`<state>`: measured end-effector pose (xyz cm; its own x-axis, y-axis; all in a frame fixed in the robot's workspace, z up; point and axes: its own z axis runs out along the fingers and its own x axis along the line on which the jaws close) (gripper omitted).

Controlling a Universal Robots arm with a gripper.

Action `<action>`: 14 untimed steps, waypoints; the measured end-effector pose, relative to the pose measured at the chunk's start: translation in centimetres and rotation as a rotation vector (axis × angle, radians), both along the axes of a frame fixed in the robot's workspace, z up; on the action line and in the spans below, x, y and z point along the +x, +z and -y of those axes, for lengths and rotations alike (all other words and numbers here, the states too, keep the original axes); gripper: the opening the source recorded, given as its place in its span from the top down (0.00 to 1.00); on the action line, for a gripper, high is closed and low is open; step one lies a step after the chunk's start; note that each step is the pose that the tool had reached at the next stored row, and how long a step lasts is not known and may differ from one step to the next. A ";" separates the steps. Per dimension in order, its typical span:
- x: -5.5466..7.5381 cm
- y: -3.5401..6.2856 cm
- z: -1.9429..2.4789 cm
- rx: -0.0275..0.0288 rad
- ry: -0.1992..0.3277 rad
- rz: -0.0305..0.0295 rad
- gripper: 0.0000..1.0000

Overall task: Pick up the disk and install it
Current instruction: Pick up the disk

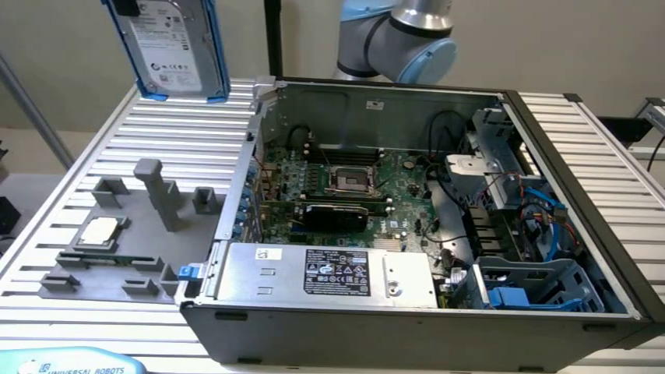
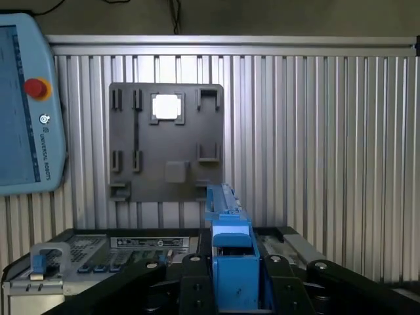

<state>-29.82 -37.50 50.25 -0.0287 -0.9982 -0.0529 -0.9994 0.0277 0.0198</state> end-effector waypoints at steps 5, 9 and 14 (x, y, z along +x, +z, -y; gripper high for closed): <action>2.3 0.06 0.57 0.0016 0.000 0.0000 0.67; 4.1 0.06 1.12 0.0016 0.000 0.0000 0.67; 6.4 0.06 1.83 0.0015 0.000 -0.0002 0.67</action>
